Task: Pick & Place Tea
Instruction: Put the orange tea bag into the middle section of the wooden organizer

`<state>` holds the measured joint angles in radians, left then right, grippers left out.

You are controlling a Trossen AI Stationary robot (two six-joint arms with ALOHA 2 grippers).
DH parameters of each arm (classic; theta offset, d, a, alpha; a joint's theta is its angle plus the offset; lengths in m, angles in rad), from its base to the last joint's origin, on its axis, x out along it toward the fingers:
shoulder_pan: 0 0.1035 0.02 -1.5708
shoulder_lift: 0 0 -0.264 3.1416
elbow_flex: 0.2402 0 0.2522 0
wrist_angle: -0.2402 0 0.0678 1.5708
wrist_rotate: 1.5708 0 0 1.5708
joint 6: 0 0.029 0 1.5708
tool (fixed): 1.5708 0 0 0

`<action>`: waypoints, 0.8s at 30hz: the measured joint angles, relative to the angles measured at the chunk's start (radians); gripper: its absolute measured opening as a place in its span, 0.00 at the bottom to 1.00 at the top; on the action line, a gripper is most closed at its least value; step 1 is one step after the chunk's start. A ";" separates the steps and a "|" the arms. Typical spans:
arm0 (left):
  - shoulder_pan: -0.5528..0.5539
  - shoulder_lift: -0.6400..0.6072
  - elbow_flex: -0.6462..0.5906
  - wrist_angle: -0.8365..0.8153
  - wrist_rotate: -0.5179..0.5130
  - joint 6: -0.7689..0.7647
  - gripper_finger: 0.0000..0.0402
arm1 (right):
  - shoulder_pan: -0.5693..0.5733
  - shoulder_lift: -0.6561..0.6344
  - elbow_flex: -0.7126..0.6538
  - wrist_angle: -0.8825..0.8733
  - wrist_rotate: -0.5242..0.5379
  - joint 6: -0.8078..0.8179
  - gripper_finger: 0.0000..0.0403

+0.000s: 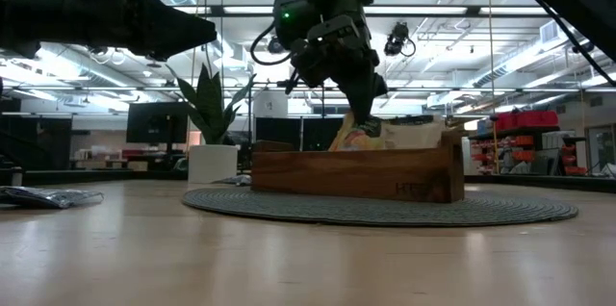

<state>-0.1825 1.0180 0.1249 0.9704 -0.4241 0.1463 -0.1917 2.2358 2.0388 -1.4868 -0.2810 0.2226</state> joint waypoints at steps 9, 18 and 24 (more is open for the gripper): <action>0.000 0.000 0.000 0.001 0.000 -0.001 0.44 | 0.000 0.000 0.000 0.012 0.027 -0.011 0.12; 0.000 0.000 0.000 -0.004 0.000 -0.004 0.44 | 0.021 -0.022 0.037 0.057 0.132 -0.086 0.28; 0.000 0.000 0.000 -0.013 0.000 -0.029 0.44 | 0.064 -0.120 -0.017 0.324 0.218 -0.174 0.30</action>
<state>-0.1826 1.0180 0.1249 0.9577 -0.4240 0.1178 -0.1276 2.1153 2.0221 -1.1630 -0.0630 0.0485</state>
